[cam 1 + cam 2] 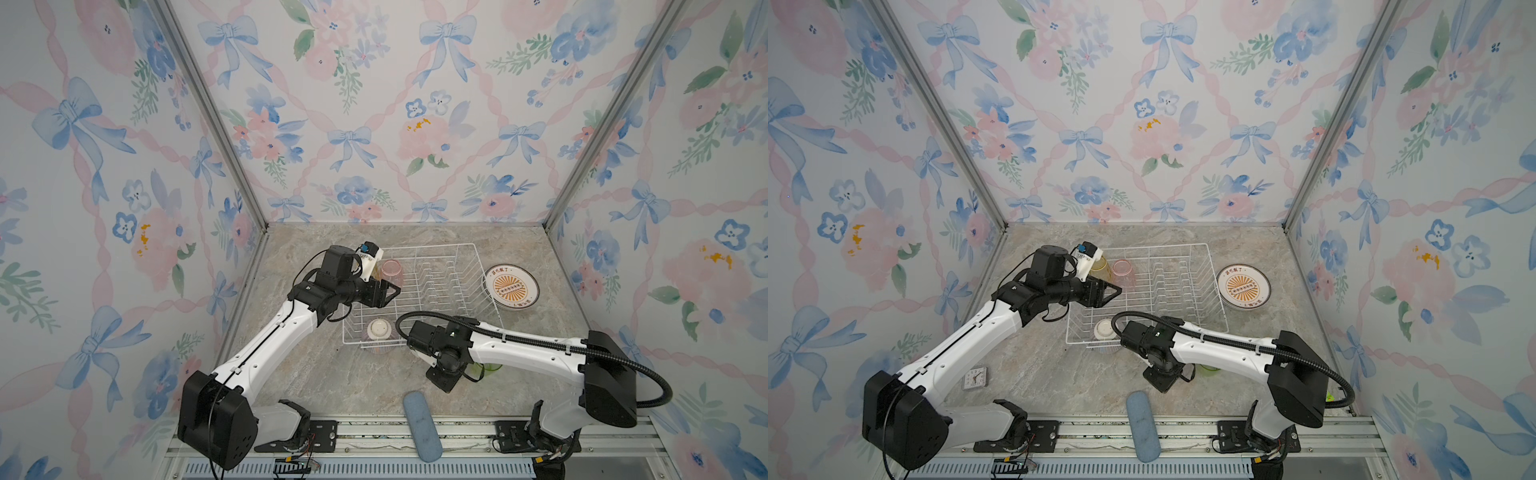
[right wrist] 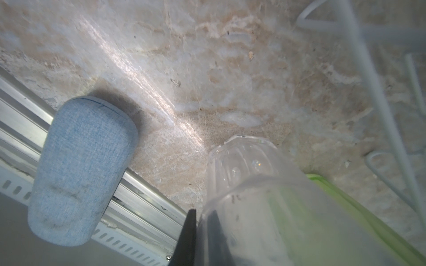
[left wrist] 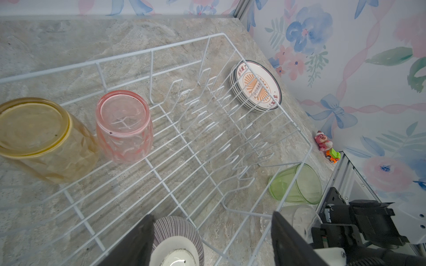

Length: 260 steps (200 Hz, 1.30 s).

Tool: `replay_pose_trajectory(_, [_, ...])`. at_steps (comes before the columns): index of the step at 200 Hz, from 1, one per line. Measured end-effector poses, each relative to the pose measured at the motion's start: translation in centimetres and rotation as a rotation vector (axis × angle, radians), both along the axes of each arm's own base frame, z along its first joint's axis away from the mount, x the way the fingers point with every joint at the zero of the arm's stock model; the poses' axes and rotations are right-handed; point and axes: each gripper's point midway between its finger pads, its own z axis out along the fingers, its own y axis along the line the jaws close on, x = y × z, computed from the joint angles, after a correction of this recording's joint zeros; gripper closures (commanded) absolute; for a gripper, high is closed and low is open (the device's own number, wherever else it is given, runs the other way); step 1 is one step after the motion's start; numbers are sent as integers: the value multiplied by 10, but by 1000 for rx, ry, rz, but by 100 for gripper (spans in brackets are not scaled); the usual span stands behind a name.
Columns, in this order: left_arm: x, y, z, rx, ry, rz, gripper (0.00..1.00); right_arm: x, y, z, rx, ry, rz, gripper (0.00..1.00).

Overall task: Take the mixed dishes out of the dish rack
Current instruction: 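Set the clear glass on the table beside the green glass with the right gripper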

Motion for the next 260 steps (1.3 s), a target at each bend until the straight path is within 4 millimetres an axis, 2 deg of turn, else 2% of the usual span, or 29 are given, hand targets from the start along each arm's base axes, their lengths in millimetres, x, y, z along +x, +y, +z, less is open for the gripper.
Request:
replay_pose_trajectory(74, [-1, 0, 3, -4, -8, 0, 26, 8, -3, -9, -18, 11, -6, 100])
replay_pose_trajectory(162, [-1, 0, 3, -4, -8, 0, 26, 9, -6, -18, -43, 33, -4, 94])
replay_pose_trajectory(217, [-1, 1, 3, -2, -5, 0, 26, 9, -7, -18, -44, 38, -1, 75])
replay_pose_trajectory(260, [-2, 1, 3, -3, -7, 0, 26, 9, -8, -18, -47, 38, 0, 71])
